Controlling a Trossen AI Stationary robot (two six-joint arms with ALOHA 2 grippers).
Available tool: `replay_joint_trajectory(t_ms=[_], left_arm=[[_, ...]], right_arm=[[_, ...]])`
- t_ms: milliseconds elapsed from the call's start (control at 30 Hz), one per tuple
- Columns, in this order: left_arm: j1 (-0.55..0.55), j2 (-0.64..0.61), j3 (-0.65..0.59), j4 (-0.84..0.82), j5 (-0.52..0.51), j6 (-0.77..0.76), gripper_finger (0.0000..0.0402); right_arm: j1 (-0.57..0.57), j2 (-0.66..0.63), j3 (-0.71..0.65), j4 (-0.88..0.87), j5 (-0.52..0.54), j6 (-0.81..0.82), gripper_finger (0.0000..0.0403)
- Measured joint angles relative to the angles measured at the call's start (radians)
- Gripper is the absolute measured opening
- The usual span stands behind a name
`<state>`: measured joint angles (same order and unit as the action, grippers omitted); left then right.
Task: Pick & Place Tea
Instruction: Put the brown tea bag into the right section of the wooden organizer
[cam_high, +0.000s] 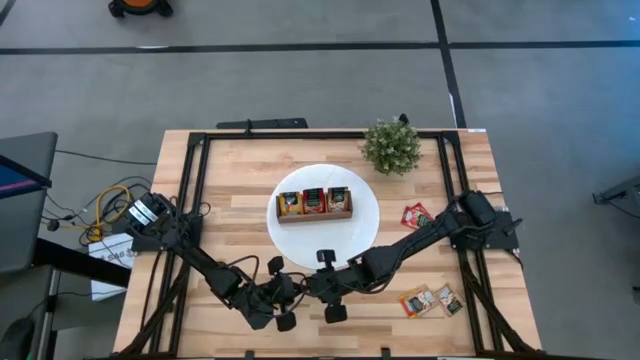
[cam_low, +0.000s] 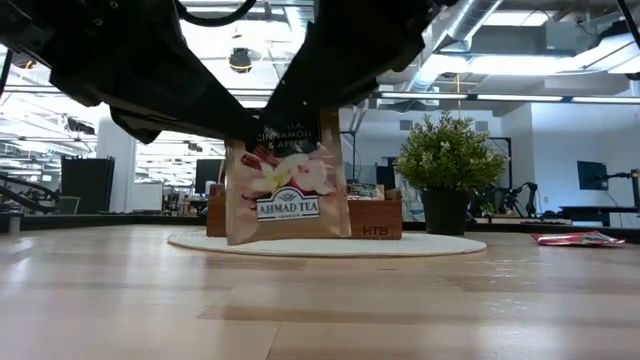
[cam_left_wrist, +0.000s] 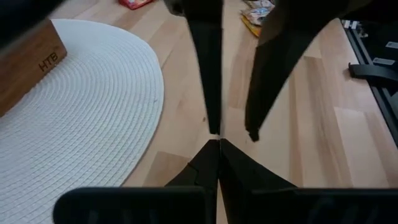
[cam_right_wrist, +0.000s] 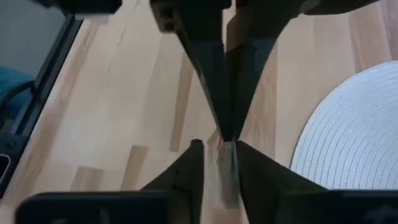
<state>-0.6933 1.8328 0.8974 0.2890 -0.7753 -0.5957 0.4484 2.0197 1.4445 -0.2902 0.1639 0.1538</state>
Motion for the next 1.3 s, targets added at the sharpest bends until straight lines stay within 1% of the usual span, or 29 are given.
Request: replay_joint_trajectory(t_ms=[167,233,300,400,533,600,700,800,867,967,1033,1133,1300], left_arm=[[0.0,0.0,0.0,0.012,-0.005,0.0,0.0],[0.0,0.001,0.0,0.011,-0.023,0.0,0.0001],[0.0,0.0,0.0,0.005,-0.027,0.009,0.0012],[-0.003,-0.019,0.0,-0.068,-0.032,-0.001,0.0046],[-0.015,-0.041,0.0,-0.205,-0.032,-0.103,0.0107],[-0.021,-0.039,0.0,-0.258,-0.033,-0.141,0.013],[-0.027,-0.034,0.0,-0.281,-0.031,-0.169,0.0149],[-0.031,-0.033,0.0,-0.286,-0.034,-0.177,0.0153],[-0.033,-0.033,0.0,-0.283,-0.034,-0.176,0.0154],[-0.034,-0.033,0.0,-0.283,-0.034,-0.177,0.0154],[-0.035,-0.033,0.0,-0.284,-0.034,-0.178,0.0154],[-0.039,-0.033,0.0,-0.28,-0.034,-0.178,0.0154],[-0.04,-0.033,0.0,-0.28,-0.033,-0.179,0.0154]], right_arm=[[0.004,0.0,0.0,-0.008,0.007,-0.005,0.0011],[0.011,0.0,0.0,-0.016,0.058,-0.001,0.0007],[0.022,0.0,0.0,-0.022,0.108,0.002,0.0004],[0.042,-0.031,0.0,-0.095,0.193,0.007,0.0002],[0.053,-0.1,0.0,-0.28,0.338,0.034,0.0001],[0.042,-0.143,-0.001,-0.374,0.397,0.033,0.0001],[-0.005,-0.214,-0.008,-0.44,0.45,-0.019,0.0001],[-0.078,-0.262,-0.033,-0.43,0.441,-0.114,0.0001],[-0.142,-0.286,-0.055,-0.425,0.399,-0.168,0.0],[-0.242,-0.302,-0.101,-0.387,0.299,-0.217,0.0],[-0.296,-0.301,-0.13,-0.334,0.277,-0.256,0.0],[-0.347,-0.302,-0.157,-0.276,0.243,-0.302,0.0],[-0.397,-0.302,-0.161,-0.244,0.128,-0.321,0.0]])
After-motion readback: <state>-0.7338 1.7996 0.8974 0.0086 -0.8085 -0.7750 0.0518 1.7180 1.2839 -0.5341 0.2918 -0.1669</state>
